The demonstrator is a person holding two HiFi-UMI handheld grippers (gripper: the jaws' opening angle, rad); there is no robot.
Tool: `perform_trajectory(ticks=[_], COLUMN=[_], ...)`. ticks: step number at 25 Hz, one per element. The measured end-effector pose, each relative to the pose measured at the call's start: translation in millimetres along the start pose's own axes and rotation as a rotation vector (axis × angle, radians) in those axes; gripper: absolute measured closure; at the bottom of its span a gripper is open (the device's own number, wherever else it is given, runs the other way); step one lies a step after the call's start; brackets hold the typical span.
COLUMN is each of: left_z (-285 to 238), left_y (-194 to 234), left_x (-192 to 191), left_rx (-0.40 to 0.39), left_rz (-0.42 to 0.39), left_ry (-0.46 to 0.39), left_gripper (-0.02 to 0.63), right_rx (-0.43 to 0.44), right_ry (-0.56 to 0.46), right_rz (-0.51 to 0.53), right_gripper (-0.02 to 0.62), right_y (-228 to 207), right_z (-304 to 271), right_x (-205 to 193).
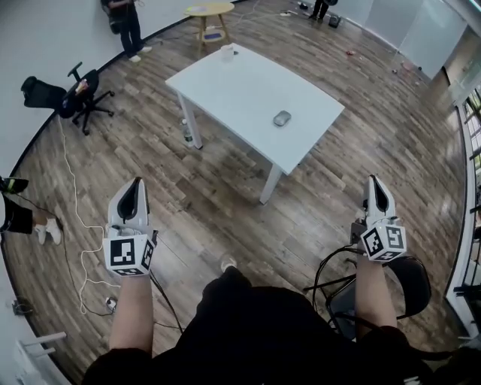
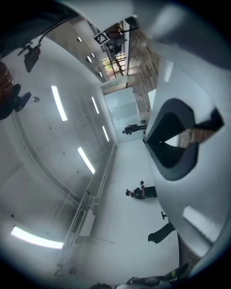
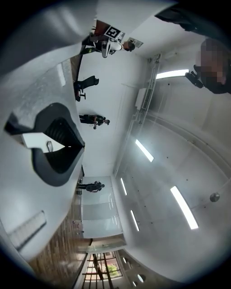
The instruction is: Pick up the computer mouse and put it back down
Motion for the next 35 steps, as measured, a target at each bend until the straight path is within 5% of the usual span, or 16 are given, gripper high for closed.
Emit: perform_trajectory(ticks=[8, 21, 30, 35], left_z=[-80, -153, -269, -365], left_y=[67, 138, 190, 203], left_x=[-14, -28, -23, -31], left_rx=[-0.007, 0.055, 0.036, -0.016], left_rz=[0.032, -0.018, -0.038, -0.006], left_ry=[-0.007, 0.024, 0.042, 0.043], left_gripper=[0.603, 0.603, 0.603, 0.603], right_rx=[-0.012, 0.016, -0.133, -0.146], right_ry=[-0.050, -0.051, -0.025, -0.005], right_rz=[-0.003, -0.025, 0.041, 0.059], right_gripper=[0.594, 0.594, 0.594, 0.594], right_y=[41, 65, 13, 1], right_z=[-74, -208, -317, -371], right_x=[15, -44, -58, -65])
Point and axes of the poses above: the fingertips, and each gripper's own axes: z backward along the fingers, y to its left, x out of its top, the point moved 7 cm from there along z, backward along the fingers, and after that the axes turned 1 degree about z, right-handed, at the moved point
